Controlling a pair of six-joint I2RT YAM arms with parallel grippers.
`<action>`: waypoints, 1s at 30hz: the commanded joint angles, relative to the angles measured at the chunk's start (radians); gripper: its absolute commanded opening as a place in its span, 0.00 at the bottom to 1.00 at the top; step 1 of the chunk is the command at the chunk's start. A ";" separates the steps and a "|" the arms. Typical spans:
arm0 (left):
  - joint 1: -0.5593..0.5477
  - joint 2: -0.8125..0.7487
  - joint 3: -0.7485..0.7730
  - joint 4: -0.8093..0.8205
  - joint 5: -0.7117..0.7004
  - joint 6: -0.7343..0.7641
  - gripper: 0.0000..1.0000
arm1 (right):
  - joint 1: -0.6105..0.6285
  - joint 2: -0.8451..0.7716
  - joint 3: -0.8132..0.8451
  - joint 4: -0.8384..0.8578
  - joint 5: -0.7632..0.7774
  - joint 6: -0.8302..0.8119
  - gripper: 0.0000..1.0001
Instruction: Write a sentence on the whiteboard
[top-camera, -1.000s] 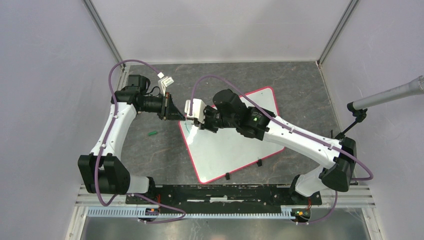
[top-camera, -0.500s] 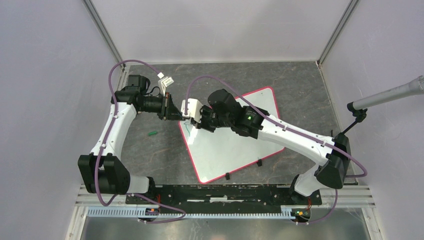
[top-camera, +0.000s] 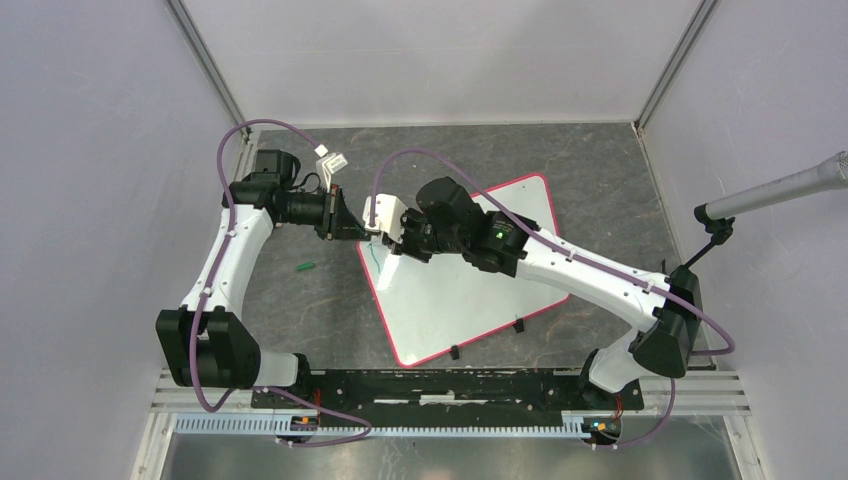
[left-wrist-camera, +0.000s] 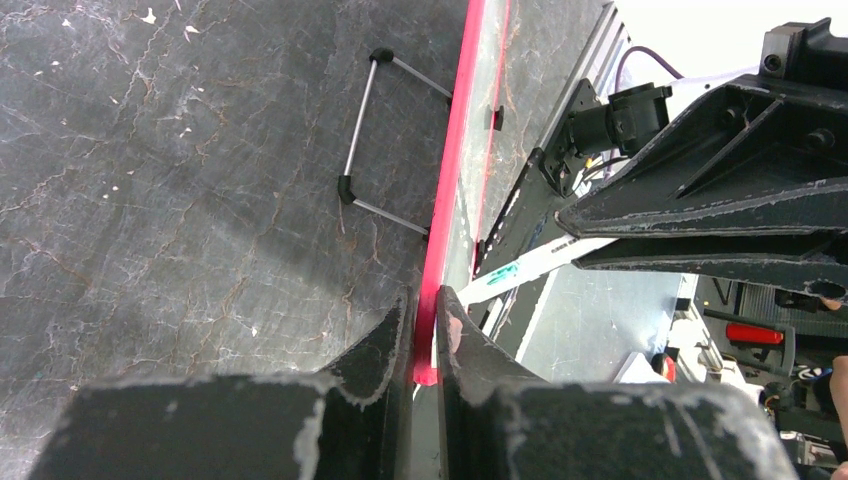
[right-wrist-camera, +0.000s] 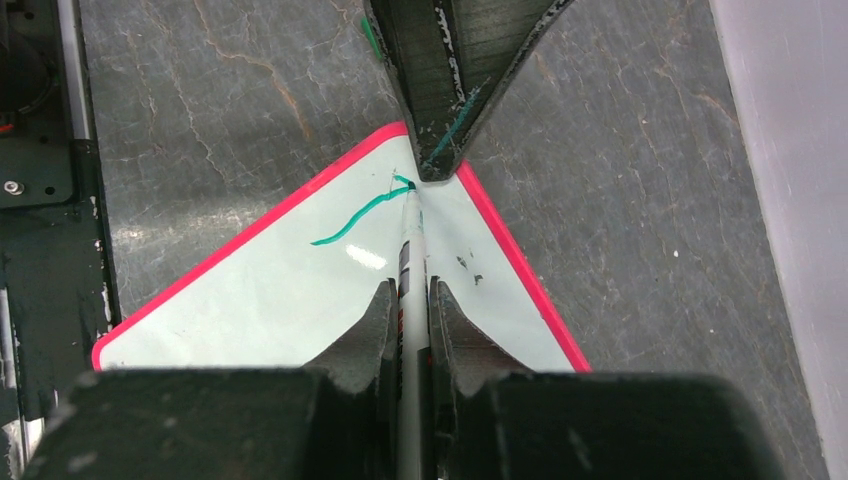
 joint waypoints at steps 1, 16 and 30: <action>0.000 -0.015 0.006 0.008 0.051 0.043 0.02 | -0.024 -0.043 -0.003 0.003 0.058 0.009 0.00; 0.001 -0.009 0.006 0.008 0.052 0.043 0.02 | -0.032 -0.077 -0.074 -0.032 -0.012 0.013 0.00; 0.000 -0.011 0.005 0.008 0.051 0.045 0.02 | 0.018 -0.021 -0.036 -0.037 -0.063 0.013 0.00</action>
